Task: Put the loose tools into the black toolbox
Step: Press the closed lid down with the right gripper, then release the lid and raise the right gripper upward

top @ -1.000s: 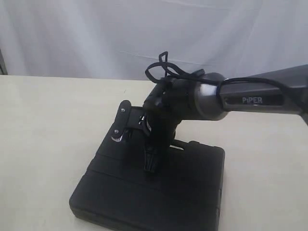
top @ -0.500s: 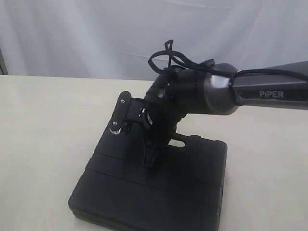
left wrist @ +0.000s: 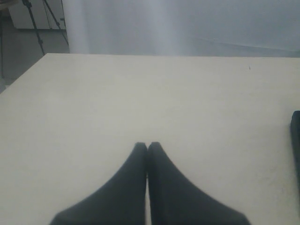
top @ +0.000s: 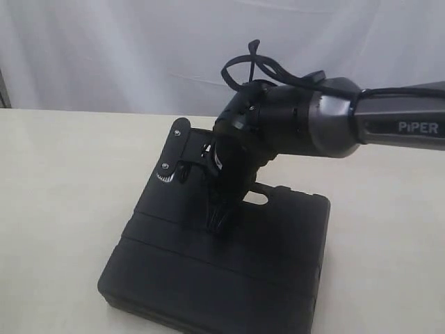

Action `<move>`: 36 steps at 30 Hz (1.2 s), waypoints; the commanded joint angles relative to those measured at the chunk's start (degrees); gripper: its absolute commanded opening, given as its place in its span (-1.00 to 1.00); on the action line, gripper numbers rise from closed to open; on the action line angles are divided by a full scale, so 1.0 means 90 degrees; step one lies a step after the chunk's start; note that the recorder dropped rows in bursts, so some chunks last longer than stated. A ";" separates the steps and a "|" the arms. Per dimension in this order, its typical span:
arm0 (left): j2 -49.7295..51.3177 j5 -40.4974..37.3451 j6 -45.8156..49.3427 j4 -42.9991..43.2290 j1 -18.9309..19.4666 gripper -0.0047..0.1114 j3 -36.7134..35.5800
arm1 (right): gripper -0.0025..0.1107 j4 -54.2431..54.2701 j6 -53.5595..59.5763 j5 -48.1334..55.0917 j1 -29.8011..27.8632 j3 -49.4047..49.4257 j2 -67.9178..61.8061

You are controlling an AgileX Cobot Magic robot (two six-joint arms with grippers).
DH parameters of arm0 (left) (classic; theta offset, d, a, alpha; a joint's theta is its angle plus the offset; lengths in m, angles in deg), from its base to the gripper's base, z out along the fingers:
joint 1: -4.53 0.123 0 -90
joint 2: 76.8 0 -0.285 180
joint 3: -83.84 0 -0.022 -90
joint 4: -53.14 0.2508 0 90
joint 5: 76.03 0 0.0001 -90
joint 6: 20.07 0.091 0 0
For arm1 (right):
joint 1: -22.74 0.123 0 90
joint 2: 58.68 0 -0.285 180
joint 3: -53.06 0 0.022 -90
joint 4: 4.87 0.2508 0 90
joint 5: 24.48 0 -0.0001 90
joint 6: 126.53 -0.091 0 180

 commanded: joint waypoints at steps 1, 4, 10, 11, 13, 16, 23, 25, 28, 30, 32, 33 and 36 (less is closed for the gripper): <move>-0.0008 0.0034 -0.0037 0.0000 -0.0030 -0.92 -0.0016 | -0.05 -0.0135 -0.0057 0.0008 -0.0022 -0.0020 0.0056; -0.0008 0.0034 -0.0037 0.0000 -0.0030 -0.92 -0.0016 | 0.16 -0.0135 -0.0057 0.0034 -0.0022 -0.0020 0.0056; -0.0008 0.0034 -0.0037 0.0000 -0.0030 -0.92 -0.0016 | 0.42 -0.0135 -0.0057 0.0077 -0.0022 -0.0020 0.0059; -0.0008 0.0034 -0.0037 0.0000 -0.0030 -0.92 -0.0016 | 0.42 -0.0135 -0.0057 0.0077 -0.0022 -0.0020 0.0059; -0.0008 0.0034 -0.0037 0.0000 -0.0030 -0.92 -0.0016 | 0.42 -0.0127 -0.0057 0.0109 -0.0022 -0.0020 0.0059; -0.0008 0.0034 -0.0037 0.0000 -0.0030 -0.92 -0.0016 | 0.41 -0.0011 -0.0074 0.0227 -0.0022 -0.0020 0.0059; -0.0008 0.0034 -0.0037 0.0000 -0.0030 -0.92 -0.0016 | 0.39 0.0968 0.0461 0.0572 -0.0234 -0.0170 0.0059; -0.0008 0.0034 -0.0037 0.0000 -0.0030 -0.92 -0.0016 | 0.39 0.1399 0.0756 0.0653 -0.0327 -0.0312 0.0059; -0.0008 0.0034 -0.0037 0.0000 -0.0030 -0.92 -0.0016 | 0.39 0.1681 0.1111 0.0628 -0.0437 -0.0450 0.0059; -0.0008 0.0034 -0.0037 0.0000 -0.0030 -0.92 -0.0016 | 0.39 0.1681 0.1125 0.0700 -0.0455 -0.0494 0.0059; -0.0008 0.0034 -0.0037 0.0000 -0.0030 -0.92 -0.0016 | 0.39 0.1698 0.1227 0.0944 -0.0469 -0.0568 0.0059; -0.0008 0.0034 -0.0037 0.0000 -0.0030 -0.92 -0.0016 | 0.39 0.1861 0.1363 0.1114 -0.0505 -0.0619 0.0059; -0.0008 0.0034 -0.0037 0.0000 -0.0030 -0.92 -0.0016 | 0.39 0.3031 0.1975 0.1392 -0.0816 -0.0689 0.0059</move>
